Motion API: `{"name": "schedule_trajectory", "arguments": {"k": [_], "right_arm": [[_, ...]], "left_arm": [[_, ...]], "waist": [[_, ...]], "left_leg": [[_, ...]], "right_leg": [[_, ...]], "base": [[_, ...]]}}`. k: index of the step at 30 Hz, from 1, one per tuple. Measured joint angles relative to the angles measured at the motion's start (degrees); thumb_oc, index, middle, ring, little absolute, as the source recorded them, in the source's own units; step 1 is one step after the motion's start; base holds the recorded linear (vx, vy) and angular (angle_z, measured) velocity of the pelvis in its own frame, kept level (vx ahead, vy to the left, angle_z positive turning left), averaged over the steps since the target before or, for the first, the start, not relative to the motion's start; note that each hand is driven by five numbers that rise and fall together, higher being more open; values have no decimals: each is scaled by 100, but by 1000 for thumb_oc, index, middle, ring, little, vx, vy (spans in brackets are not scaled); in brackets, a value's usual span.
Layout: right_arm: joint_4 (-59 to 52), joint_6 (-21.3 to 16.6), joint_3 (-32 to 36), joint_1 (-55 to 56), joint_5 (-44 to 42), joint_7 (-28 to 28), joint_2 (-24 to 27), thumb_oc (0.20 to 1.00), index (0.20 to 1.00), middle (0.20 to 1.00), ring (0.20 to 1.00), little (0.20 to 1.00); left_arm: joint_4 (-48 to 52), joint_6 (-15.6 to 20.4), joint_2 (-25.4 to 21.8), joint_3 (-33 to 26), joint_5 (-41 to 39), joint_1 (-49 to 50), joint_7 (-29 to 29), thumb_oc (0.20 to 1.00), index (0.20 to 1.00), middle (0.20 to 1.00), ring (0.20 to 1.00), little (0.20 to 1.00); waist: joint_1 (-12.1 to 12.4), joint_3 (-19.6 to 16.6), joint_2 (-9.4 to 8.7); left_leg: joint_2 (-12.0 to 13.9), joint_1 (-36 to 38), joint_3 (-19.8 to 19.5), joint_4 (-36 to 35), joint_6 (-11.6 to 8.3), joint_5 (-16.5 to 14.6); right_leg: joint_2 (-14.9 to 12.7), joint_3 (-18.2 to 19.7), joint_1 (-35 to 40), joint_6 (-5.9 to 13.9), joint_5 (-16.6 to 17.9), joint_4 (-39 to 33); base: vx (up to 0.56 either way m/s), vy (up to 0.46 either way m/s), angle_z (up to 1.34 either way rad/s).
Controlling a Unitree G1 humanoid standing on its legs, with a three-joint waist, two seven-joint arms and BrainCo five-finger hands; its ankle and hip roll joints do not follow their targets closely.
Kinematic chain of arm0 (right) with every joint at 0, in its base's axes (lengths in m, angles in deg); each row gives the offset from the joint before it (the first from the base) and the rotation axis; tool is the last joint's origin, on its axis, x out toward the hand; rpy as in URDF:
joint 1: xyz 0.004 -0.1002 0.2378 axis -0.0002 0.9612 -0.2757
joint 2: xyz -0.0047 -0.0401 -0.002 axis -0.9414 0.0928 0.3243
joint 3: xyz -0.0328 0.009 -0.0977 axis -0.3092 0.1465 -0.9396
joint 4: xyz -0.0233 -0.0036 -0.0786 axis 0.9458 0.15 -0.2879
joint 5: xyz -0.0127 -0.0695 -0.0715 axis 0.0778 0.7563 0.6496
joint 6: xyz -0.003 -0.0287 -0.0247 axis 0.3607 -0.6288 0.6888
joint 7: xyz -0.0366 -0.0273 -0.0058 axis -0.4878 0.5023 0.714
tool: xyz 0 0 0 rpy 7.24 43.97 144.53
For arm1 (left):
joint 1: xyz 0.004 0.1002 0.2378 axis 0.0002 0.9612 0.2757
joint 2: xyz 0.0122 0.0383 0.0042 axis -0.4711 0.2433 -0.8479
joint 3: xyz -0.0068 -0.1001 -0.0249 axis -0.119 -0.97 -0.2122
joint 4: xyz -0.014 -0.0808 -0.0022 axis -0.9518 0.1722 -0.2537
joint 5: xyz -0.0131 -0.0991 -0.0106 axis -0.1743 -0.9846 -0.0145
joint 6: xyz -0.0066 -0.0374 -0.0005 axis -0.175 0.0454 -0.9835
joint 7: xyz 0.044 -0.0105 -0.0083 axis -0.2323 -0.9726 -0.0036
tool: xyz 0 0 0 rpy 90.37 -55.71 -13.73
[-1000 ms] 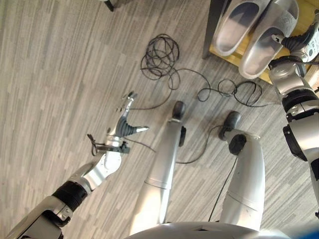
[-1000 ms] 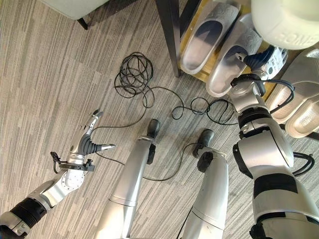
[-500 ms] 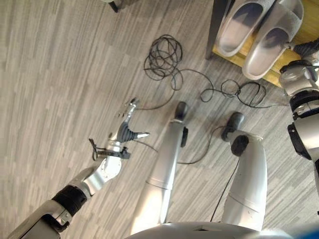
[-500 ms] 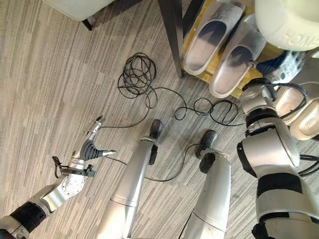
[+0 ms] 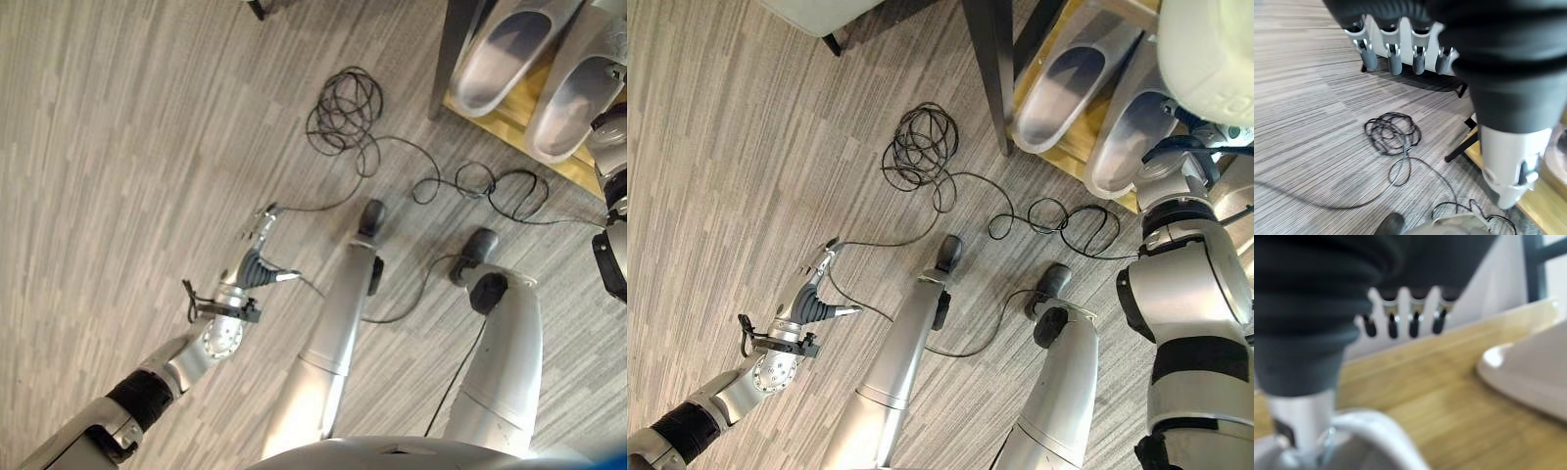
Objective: Arrange the slippers neatly on the shoe rack.
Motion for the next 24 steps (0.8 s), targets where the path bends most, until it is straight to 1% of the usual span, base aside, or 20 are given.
{"name": "schedule_trajectory", "arguments": {"k": [2, 6, 8, 10, 11, 12, 13, 14, 17, 18, 19, 21, 22, 24], "right_arm": [[-3, -8, -5, -11, -57, 5, -65, 1000, 1000, 1000, 1000, 1000], [124, -10, 76, -11, -166, 76, -93, 1000, 1000, 1000, 1000, 1000], [119, -25, 291, -33, -339, 84, -90, 1000, 1000, 1000, 1000, 1000], [198, -80, 448, -32, -560, 101, -88, 865, 865, 865, 865, 865], [256, -87, 550, -32, -754, 121, -103, 727, 727, 727, 727, 727], [300, -118, 687, -33, -834, 122, -111, 812, 812, 812, 812, 812], [338, -121, 808, -35, -1014, 123, -114, 1000, 1000, 1000, 1000, 1000], [319, -130, 924, -34, -1243, 112, -146, 1000, 1000, 1000, 1000, 1000], [317, -235, 985, -25, -1683, 103, -278, 1000, 1000, 1000, 1000, 1000], [336, -295, 1166, -19, -2083, 167, -443, 1000, 1000, 1000, 1000, 1000], [338, -297, 1178, -19, -2154, 185, -498, 1000, 1000, 1000, 1000, 1000], [337, -460, 1326, -6, -2611, 328, -722, 1000, 1000, 1000, 1000, 1000], [337, -493, 1365, 3, -2810, 418, -824, 1000, 1000, 1000, 1000, 1000], [318, -683, 1404, 68, -3163, 470, -958, 1000, 1000, 1000, 1000, 1000]], "left_arm": [[-124, -17, -6, -22, -11, -20, -1, 1000, 1000, 1000, 1000, 1000], [132, 6, -5, -21, -1, -26, -32, 1000, 1000, 1000, 1000, 1000], [120, 5, 4, -21, -3, -55, -67, 1000, 1000, 1000, 1000, 1000], [122, -3, -1, -16, 1, -67, -79, 1000, 1000, 1000, 1000, 1000], [126, -3, -1, -19, 1, -79, -78, 1000, 1000, 1000, 1000, 1000], [122, -8, 0, -13, 1, -92, -79, 1000, 1000, 1000, 1000, 1000], [123, -10, 0, -13, 1, -110, -79, 1000, 1000, 1000, 1000, 1000], [111, -25, -1, -15, 0, -120, -79, 1000, 1000, 1000, 1000, 1000], [117, -43, 2, -23, -2, -151, -85, 1000, 1000, 1000, 1000, 1000], [118, -52, 0, -11, 1, -245, -115, 1000, 1000, 1000, 1000, 1000], [119, -58, 0, -11, 1, -281, -116, 1000, 1000, 1000, 1000, 1000], [132, -90, -2, -26, 2, -406, -131, 1000, 1000, 1000, 1000, 1000], [160, -92, -1, -26, 3, -421, -132, 1000, 1000, 1000, 1000, 1000], [178, -92, -1, -24, 3, -412, -147, 1000, 1000, 1000, 1000, 1000]], "waist": [[4, -2, 3], [14, -20, 31], [38, -25, 28], [82, -27, 27], [99, -28, 25], [106, -28, 25], [107, -28, 25], [98, -28, 25], [53, -34, 22], [52, -46, 5], [56, -47, 2], [59, -64, -3], [61, -67, -1], [48, -103, -10]], "left_leg": [[-25, -3, -33, -4, -11, 13], [-105, 35, -163, -207, -39, 139], [-145, 64, -231, -315, -77, 192], [-186, 66, -272, -345, -90, 212], [-198, 60, -289, -340, -89, 221], [-204, 57, -295, -332, -90, 221], [-211, 55, -302, -312, -89, 221], [-208, 48, -298, -247, -76, 209], [-200, 39, -294, -173, -54, 176], [-189, 32, -320, -178, -31, 163], [-190, 32, -330, -178, -37, 167], [-198, 18, -367, -174, -44, 170], [-195, 18, -371, -177, -44, 171], [-191, 10, -369, -177, -43, 172]], "right_leg": [[-12, -20, 14, 0, -4, 4], [-104, -164, 103, 2, -5, -71], [-133, -220, 143, -11, -14, -111], [-182, -258, 147, -37, -36, -92], [-194, -279, 149, -42, -51, -80], [-198, -286, 153, -46, -56, -79], [-204, -294, 163, -48, -60, -70], [-198, -290, 171, -43, -63, -34], [-193, -278, 182, -28, -69, -8], [-173, -284, 179, -20, -67, -2], [-171, -290, 179, -21, -70, 6], [-177, -318, 168, -60, -110, 14], [-176, -322, 167, -63, -128, 13], [-173, -323, 167, -53, -133, 3]], "base": [[-4, -26, 5], [-5, -39, 15], [16, -21, 16], [36, -5, 13], [40, 6, 7], [49, 25, 5], [41, 31, -1], [24, 14, -3], [-4, -31, -4], [-3, -53, -1], [0, 0, 0], [11, -12, 5], [0, 0, 0], [0, 0, 0]]}}
